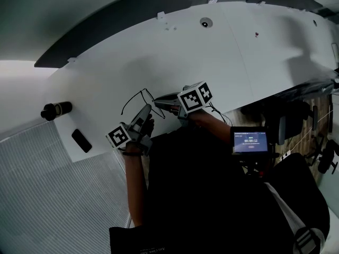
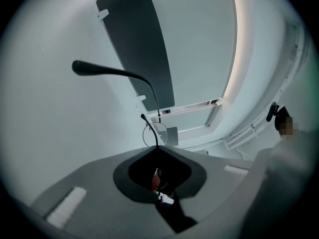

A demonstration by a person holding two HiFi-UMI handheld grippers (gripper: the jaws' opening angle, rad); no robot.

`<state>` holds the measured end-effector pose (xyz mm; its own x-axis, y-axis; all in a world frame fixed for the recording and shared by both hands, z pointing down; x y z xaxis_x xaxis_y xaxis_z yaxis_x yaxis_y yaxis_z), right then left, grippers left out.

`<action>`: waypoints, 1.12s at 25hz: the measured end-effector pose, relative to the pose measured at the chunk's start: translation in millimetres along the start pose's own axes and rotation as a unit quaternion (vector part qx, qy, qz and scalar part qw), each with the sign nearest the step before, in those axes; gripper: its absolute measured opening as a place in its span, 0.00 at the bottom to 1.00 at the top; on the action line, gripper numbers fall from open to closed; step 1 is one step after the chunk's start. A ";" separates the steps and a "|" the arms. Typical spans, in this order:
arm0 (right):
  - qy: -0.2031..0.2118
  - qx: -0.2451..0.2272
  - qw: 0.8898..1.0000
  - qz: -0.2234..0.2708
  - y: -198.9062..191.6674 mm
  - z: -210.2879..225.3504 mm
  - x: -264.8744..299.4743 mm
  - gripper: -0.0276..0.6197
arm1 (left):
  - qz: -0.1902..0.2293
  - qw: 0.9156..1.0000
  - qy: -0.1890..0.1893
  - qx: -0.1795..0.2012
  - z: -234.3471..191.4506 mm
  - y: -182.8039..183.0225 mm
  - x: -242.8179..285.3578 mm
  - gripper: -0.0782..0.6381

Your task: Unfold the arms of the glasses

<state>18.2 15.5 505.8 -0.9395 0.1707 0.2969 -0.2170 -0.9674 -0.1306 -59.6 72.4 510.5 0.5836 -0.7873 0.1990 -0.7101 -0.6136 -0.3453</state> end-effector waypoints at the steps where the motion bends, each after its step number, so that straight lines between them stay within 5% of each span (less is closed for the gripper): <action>1: 0.001 0.000 1.000 -0.001 -0.1 -0.3 0.3 0.08 | 0.001 1.000 0.000 -0.001 0.1 -0.3 0.0 0.13; 28: 0.007 -0.001 1.000 0.005 0.2 1.4 -0.6 0.07 | 0.007 1.000 0.006 -0.007 -4.0 -0.2 -4.5 0.13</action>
<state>19.1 14.9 506.9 -0.9455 0.1635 0.2816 -0.2076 -0.9689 -0.1345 -63.7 75.8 513.4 0.5696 -0.7958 0.2055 -0.7231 -0.6041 -0.3350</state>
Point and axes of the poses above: the fingertips, and each gripper's own axes: x forward along the fingers, z to its right, y out of its top, the point moved 4 cm from there along -x, backward along the fingers, and after that the axes turned 13 degrees about x, right-handed, at the moved point
